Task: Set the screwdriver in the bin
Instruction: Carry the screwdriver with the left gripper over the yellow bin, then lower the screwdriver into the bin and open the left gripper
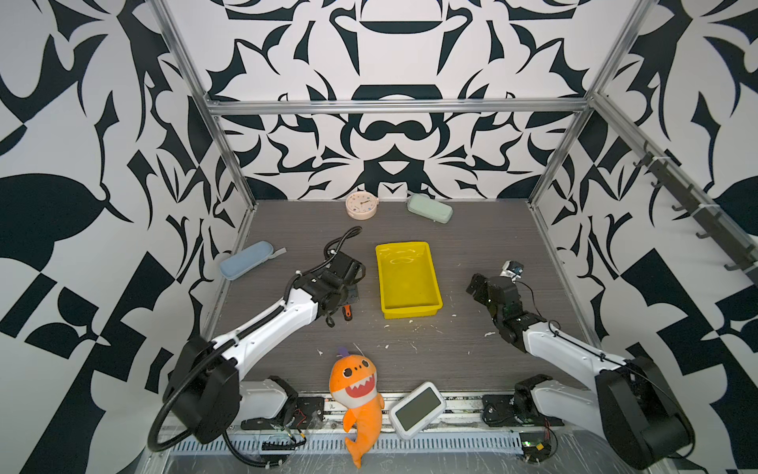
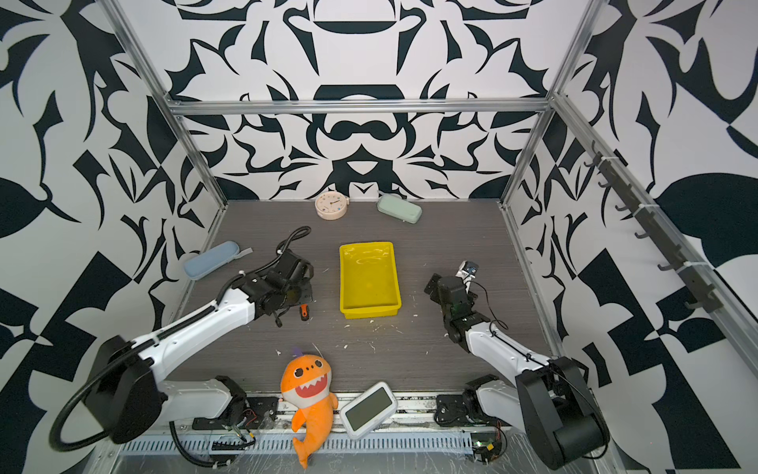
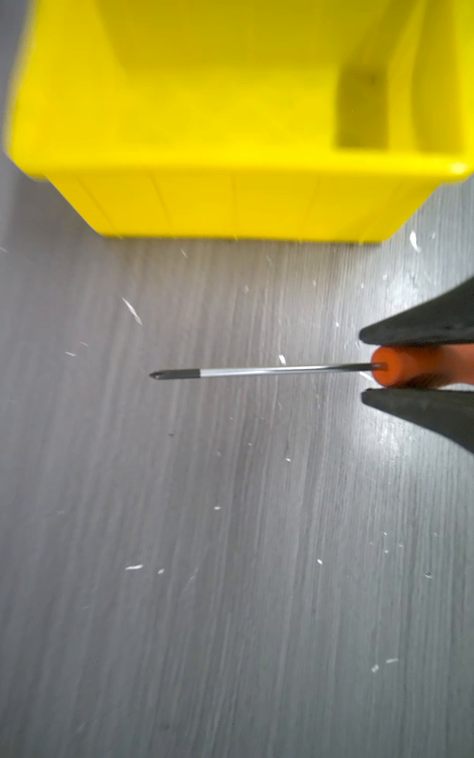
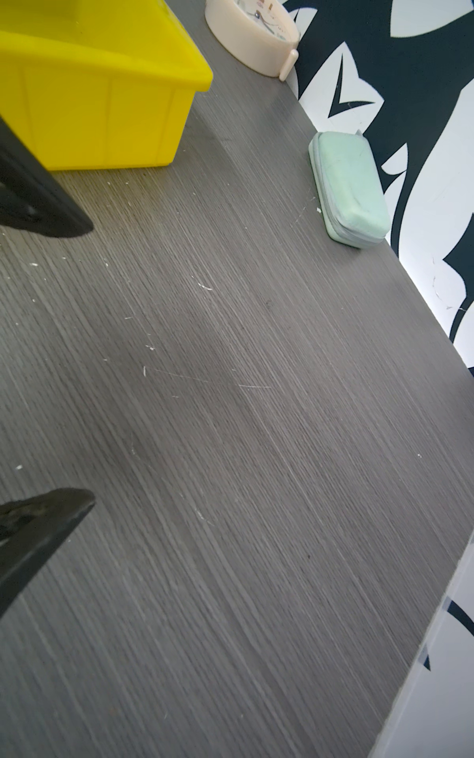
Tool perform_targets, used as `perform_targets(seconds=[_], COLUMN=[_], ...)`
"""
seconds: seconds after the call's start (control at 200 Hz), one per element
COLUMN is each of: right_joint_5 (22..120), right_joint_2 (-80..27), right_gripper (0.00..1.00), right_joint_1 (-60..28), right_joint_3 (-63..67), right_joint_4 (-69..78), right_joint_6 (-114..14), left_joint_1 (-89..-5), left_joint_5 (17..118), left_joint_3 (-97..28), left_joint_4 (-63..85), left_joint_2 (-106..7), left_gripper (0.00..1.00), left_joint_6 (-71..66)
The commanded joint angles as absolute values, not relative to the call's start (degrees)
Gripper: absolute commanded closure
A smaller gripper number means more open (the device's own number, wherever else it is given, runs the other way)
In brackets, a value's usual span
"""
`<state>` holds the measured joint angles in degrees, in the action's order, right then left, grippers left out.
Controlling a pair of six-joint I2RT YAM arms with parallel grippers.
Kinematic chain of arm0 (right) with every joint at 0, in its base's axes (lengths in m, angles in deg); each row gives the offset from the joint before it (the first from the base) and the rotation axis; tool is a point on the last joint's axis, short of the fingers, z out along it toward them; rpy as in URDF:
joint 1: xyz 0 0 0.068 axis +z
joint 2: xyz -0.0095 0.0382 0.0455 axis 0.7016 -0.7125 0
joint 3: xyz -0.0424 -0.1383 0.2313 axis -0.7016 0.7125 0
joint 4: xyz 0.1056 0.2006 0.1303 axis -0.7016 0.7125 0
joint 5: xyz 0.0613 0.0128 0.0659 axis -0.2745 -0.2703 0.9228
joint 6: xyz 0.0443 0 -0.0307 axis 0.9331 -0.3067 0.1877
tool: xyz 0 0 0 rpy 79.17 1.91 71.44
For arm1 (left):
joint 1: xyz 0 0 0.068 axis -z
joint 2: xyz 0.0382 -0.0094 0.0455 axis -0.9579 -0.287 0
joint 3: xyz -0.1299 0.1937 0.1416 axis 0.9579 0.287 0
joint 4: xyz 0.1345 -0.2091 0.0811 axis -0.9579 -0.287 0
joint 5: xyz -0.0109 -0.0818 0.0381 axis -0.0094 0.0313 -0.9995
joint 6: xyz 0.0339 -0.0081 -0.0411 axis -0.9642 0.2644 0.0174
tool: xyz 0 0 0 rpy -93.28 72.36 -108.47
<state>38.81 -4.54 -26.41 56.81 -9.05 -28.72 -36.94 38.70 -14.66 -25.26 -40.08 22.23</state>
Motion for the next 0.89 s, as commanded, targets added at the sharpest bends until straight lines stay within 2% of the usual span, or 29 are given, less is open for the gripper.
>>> perform_targets(seconds=[0.0, 0.14, 0.285, 0.39, 0.55, 0.715, 0.89], right_joint_5=[37.13, 37.28, 36.81, 36.49, 36.32, 36.18, 36.8], right_joint_2=[-4.81, -5.76, -5.85, -5.63, -4.93, -5.0, -6.18], right_gripper=[0.02, 0.02, 0.02, 0.02, 0.02, 0.02, 0.03], right_joint_1=[-26.05, -26.08, -26.06, -26.1, -26.1, -26.13, -26.11], right_joint_3=[54.61, 54.08, 54.17, 54.07, 54.08, 54.01, 53.5], right_joint_4=[-9.44, -9.31, -9.29, -9.2, -8.85, -9.01, -8.98], right_joint_6=[-28.15, -28.26, -28.28, -28.41, -28.79, -28.92, -29.02], left_joint_1=[-36.82, -34.3, -31.1, -29.21, -25.49, -24.98, -24.98], left_joint_5=[38.5, 41.77, 43.81, 46.86, 43.44, 44.22, 44.04], left_joint_3=[-16.11, -16.84, -24.08, -34.38, -46.2, -49.96, -49.89], left_joint_4=[-22.44, -11.05, -4.66, -8.39, -17.14, -21.31, -22.04], left_joint_2=[-37.56, -40.14, -51.95, -61.49, -72.79, -79.49, -80.69], left_gripper=[0.94, 0.94, 0.94, 0.94, 0.94, 0.94, 0.93], left_joint_6=[25.07, 29.63, 30.34, 26.78, 23.25, 25.52, 25.68])
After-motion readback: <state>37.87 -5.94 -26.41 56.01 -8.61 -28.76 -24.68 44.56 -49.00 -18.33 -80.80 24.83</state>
